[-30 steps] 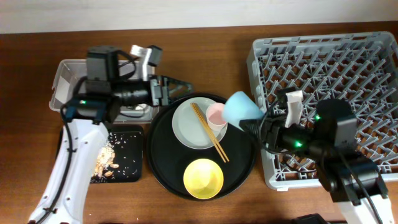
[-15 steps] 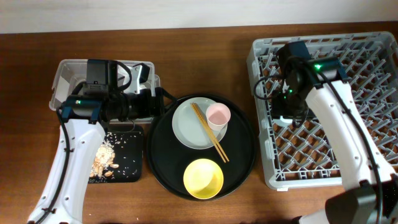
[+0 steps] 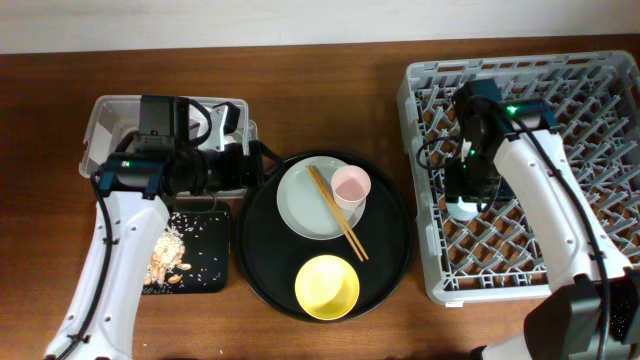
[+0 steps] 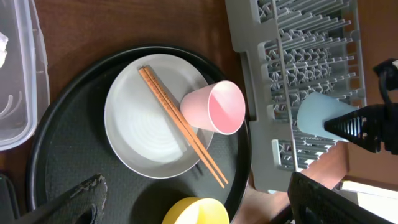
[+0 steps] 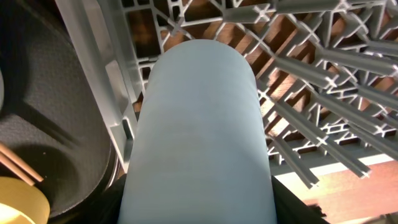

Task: Sort waste into correct bins and load items into the dishwasher rack
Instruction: 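Place the blue cup upside down in the dish rack with right gripper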

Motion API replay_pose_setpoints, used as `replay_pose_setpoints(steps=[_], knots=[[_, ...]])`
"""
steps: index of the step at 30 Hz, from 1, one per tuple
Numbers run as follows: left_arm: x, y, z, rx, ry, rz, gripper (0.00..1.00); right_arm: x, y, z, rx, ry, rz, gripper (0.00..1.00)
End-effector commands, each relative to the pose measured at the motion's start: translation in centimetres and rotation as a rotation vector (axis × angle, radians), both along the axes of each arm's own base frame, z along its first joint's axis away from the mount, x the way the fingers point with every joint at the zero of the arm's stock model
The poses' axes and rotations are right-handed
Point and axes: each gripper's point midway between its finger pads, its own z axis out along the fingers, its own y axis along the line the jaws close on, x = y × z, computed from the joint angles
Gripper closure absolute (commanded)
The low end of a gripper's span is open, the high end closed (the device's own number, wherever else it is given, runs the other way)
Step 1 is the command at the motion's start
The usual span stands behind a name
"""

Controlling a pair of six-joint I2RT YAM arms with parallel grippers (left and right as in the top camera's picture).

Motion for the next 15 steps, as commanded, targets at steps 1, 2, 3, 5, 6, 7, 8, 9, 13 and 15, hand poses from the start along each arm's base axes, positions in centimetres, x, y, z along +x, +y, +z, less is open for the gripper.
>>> replay_pose_setpoints(steps=[1, 2, 3, 5, 6, 7, 8, 9, 13, 15], knots=[[0.07, 0.11, 0.24, 0.008, -0.016, -0.006, 0.08, -0.49, -0.05, -0.68, 0.000, 0.023, 0.001, 0.54], [0.07, 0.11, 0.24, 0.008, -0.016, -0.006, 0.08, -0.56, -0.06, -0.75, -0.001, 0.026, 0.001, 0.53], [0.07, 0.11, 0.24, 0.008, -0.016, -0.006, 0.08, -0.56, -0.06, -0.75, -0.001, 0.026, 0.001, 0.53], [0.07, 0.11, 0.24, 0.008, -0.016, -0.006, 0.08, -0.58, -0.06, -0.75, -0.001, 0.027, 0.001, 0.48], [0.07, 0.11, 0.24, 0.008, -0.016, -0.006, 0.08, -0.62, -0.06, -0.75, -0.001, 0.028, 0.001, 0.46], [0.07, 0.11, 0.24, 0.008, -0.016, -0.006, 0.08, -0.77, -0.08, -0.74, -0.001, 0.034, 0.001, 0.39], [0.07, 0.11, 0.24, 0.008, -0.016, -0.006, 0.08, -0.85, -0.09, -0.74, -0.002, 0.038, 0.001, 0.37], [0.08, 0.11, 0.25, 0.008, -0.016, -0.006, 0.07, -0.96, -0.10, -0.73, -0.002, 0.042, 0.001, 0.34], [0.08, 0.11, 0.25, 0.008, -0.016, -0.006, 0.07, -1.21, -0.14, -0.72, -0.004, 0.052, 0.001, 0.28], [0.08, 0.11, 0.25, 0.008, -0.016, -0.006, 0.07, -1.20, -0.14, -0.72, -0.004, 0.052, 0.001, 0.28]])
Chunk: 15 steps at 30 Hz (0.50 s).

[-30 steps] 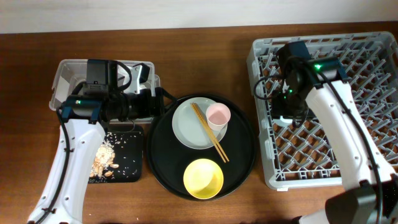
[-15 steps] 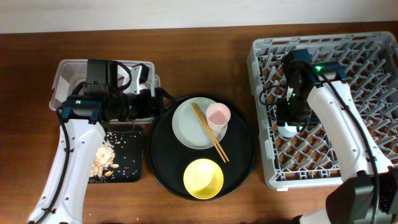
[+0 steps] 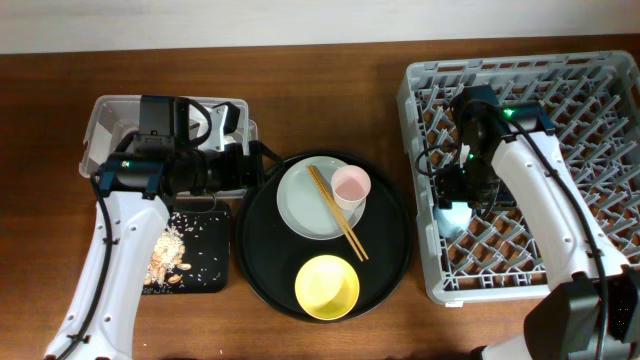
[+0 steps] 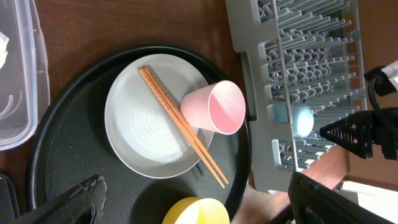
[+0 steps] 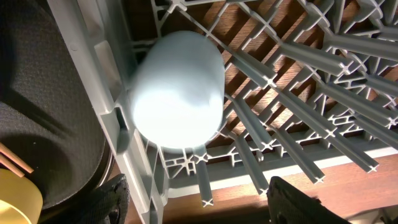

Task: Sort waste into correct bins and load items into the dishwasher rack
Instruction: 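Place the blue cup upside down in the dish rack with right gripper, then grasp the pink cup with the left gripper and pass it to the right gripper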

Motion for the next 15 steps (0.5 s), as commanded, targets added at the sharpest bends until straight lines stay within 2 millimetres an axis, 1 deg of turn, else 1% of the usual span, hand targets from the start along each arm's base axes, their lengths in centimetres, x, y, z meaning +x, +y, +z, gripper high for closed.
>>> replay_pose_setpoints(steps=[1, 3, 4, 5, 6, 7, 9, 11, 13, 14, 15], knots=[[0.0, 0.0, 0.2, 0.008, -0.016, -0.010, 0.08, -0.1, -0.1, -0.2, -0.005, 0.006, 0.003, 0.27], [-0.3, -0.8, 0.2, 0.008, -0.016, -0.032, 0.10, -0.1, 0.0, 0.3, 0.012, 0.001, 0.073, 0.25], [-0.4, -1.4, 0.2, 0.020, -0.021, -0.047, 0.21, 0.2, 0.5, 1.1, 0.059, -0.028, 0.070, 0.25], [-0.3, -1.7, -0.2, 0.078, -0.041, -0.049, 0.35, 0.4, 1.6, 2.6, 0.138, -0.081, 0.110, 0.25], [-0.1, -2.0, -0.6, 0.127, -0.056, -0.045, 0.43, 0.5, 2.1, 3.9, 0.169, -0.131, 0.123, 0.24], [0.2, -2.5, -1.1, 0.171, -0.051, -0.010, 0.45, 0.5, 2.4, 5.4, 0.188, -0.192, 0.129, 0.24], [0.2, -4.5, -1.7, 0.183, -0.043, -0.005, 0.45, -0.2, 2.6, 7.9, 0.204, -0.292, 0.139, 0.23], [0.5, -7.9, -3.2, 0.203, -0.049, -0.029, 0.45, -1.5, 2.4, 10.2, 0.207, -0.374, 0.147, 0.18], [0.8, -10.3, -5.0, 0.234, -0.060, -0.061, 0.45, -2.7, 2.3, 11.2, 0.207, -0.399, 0.149, 0.17], [1.2, -11.6, -6.8, 0.277, -0.069, -0.074, 0.45, -3.4, 2.2, 11.4, 0.207, -0.396, 0.149, 0.17], [1.6, -11.9, -7.9, 0.314, -0.075, -0.069, 0.45, -3.7, 2.2, 11.4, 0.207, -0.388, 0.149, 0.17]])
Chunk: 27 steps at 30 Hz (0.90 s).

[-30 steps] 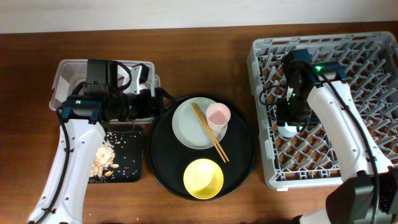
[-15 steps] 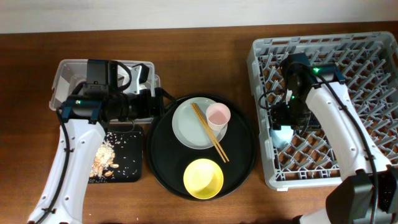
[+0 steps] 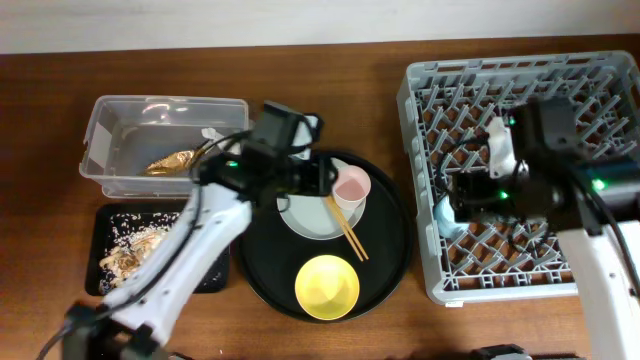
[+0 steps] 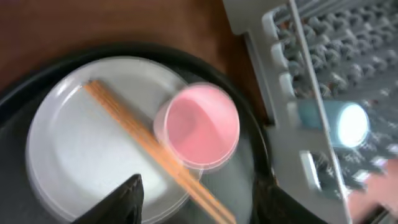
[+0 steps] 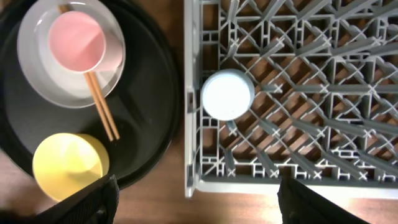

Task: Sort waste into correct bins and load items into the dishwasher rack
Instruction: 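Grasp the pink cup with the left gripper and pass it to the right gripper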

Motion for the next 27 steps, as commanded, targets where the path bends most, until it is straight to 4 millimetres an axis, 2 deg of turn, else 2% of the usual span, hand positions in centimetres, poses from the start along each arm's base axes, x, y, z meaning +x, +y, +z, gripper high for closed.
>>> replay_pose_setpoints(steps=[1, 4, 7, 11, 14, 16, 18, 21, 23, 24, 26, 27], knots=[[1.5, -1.3, -4.7, 0.143, -0.012, 0.044, 0.45, -0.7, 0.0, 0.5, 0.009, 0.003, 0.007, 0.17], [2.0, -2.7, -7.8, 0.162, 0.008, 0.022, 0.45, -0.8, 0.0, 0.4, 0.005, 0.008, 0.014, 0.18], [2.0, -2.8, -10.2, 0.189, 0.045, 0.018, 0.48, -0.8, 0.0, 0.4, 0.005, 0.008, 0.015, 0.18], [2.0, -2.8, -10.3, 0.189, 0.045, 0.018, 0.76, -0.8, 0.0, 0.4, 0.005, 0.008, 0.017, 0.18], [2.0, -2.8, -10.2, 0.188, 0.044, 0.018, 0.86, -0.8, 0.0, 0.4, 0.005, 0.007, 0.017, 0.18], [2.6, -2.9, -8.8, 0.167, 0.016, 0.026, 0.91, -0.6, 0.1, 0.4, 0.006, 0.002, 0.017, 0.17], [3.5, -2.9, -4.6, 0.108, -0.058, 0.041, 0.99, -0.3, 0.4, 0.6, 0.023, -0.012, 0.023, 0.16], [3.5, -3.3, 1.9, 0.011, -0.170, 0.037, 0.99, 0.1, 1.5, 1.0, 0.083, -0.033, 0.046, 0.14], [1.3, -3.7, 8.3, -0.173, -0.218, -0.044, 0.99, 0.5, 2.7, 1.4, 0.149, -0.055, 0.074, 0.08], [0.3, -3.5, 10.7, -0.260, -0.219, -0.078, 0.99, 0.6, 3.9, 1.9, 0.206, -0.072, 0.132, 0.06], [-2.7, -2.4, 16.0, -0.485, -0.199, -0.217, 0.99, 0.2, 8.6, 4.4, 0.435, -0.150, 0.378, 0.05], [-3.8, -1.3, 18.0, -0.582, -0.187, -0.289, 1.00, -0.1, 10.1, 5.6, 0.519, -0.188, 0.464, 0.04]])
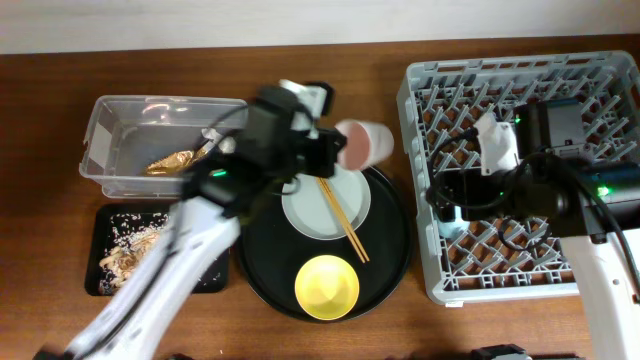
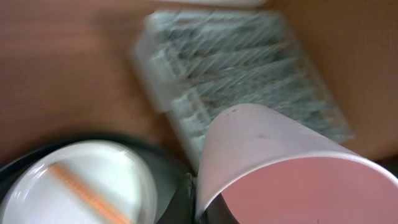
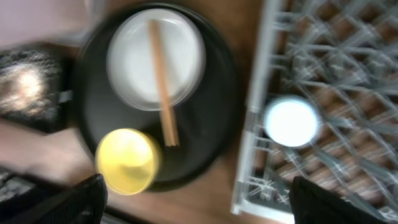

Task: Sort waste into correct bins and load items into the dishwasher rack
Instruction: 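Grasp the pink cup with the left gripper and pass it to the right gripper, then place the pink cup upside down in the dish rack with right gripper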

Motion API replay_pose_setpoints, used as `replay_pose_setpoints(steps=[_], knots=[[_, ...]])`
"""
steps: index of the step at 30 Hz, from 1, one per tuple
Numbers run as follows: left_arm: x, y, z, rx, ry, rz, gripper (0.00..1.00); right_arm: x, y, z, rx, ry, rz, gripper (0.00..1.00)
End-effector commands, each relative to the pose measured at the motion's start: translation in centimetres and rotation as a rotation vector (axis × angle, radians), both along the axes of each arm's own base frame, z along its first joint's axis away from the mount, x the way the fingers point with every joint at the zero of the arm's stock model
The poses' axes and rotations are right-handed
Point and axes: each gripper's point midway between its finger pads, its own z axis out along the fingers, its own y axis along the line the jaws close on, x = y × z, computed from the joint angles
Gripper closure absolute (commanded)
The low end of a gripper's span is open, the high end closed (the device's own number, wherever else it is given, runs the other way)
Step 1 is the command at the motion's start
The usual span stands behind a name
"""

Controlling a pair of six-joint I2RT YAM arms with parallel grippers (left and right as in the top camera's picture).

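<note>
My left gripper (image 1: 342, 148) is shut on the pink cup (image 1: 367, 141), holding it on its side in the air over the back edge of the black tray (image 1: 390, 250). The cup (image 2: 280, 168) fills the left wrist view, with the grey dishwasher rack (image 2: 249, 99) blurred beyond it. On the tray lie a white plate (image 1: 312, 212) with wooden chopsticks (image 1: 342, 218) across it and a yellow bowl (image 1: 327, 286). A light blue cup (image 3: 291, 121) stands upside down in the rack (image 1: 520, 62) near its left wall. My right gripper (image 3: 196, 193) hangs open and empty above the tray and rack edge.
A clear plastic bin (image 1: 110, 150) holding some waste stands at the back left. In front of it is a black square tray (image 1: 215, 270) of food scraps. The rack fills the right side of the table.
The left gripper was open over the pink cup on the plate. Now it is shut on that cup, which is off the plate and up at the tray's back right. The right gripper has shifted left.
At first my right gripper held the blue cup over the rack and the left arm stayed by the bin. Then the blue cup stood upside down in the rack, let go. The right gripper then stood higher, the left over the pink cup, which is now lifted.
</note>
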Motion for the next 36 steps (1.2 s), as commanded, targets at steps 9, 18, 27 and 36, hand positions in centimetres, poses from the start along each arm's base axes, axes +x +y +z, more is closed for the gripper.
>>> replay_pose_setpoints(steps=[9, 18, 27, 36], knots=[[-7.7, 3.4, 9.6, -0.483, 0.061, -0.543, 1.00, -3.6, 10.6, 13.3, 0.758, -0.429, 0.723, 0.01], [-9.3, -0.1, 9.8, -0.448, 0.006, -0.617, 1.00, -4.6, 12.5, 12.6, 0.733, -0.396, 0.779, 0.01], [-9.8, -0.6, 9.8, -0.448, 0.010, -0.636, 1.00, -4.1, 12.6, 12.9, 0.720, -0.436, 0.792, 0.34], [-10.6, -0.3, 8.1, -0.416, 0.050, -0.643, 0.99, -2.1, 12.3, 12.4, 0.612, -0.513, 0.755, 0.45]])
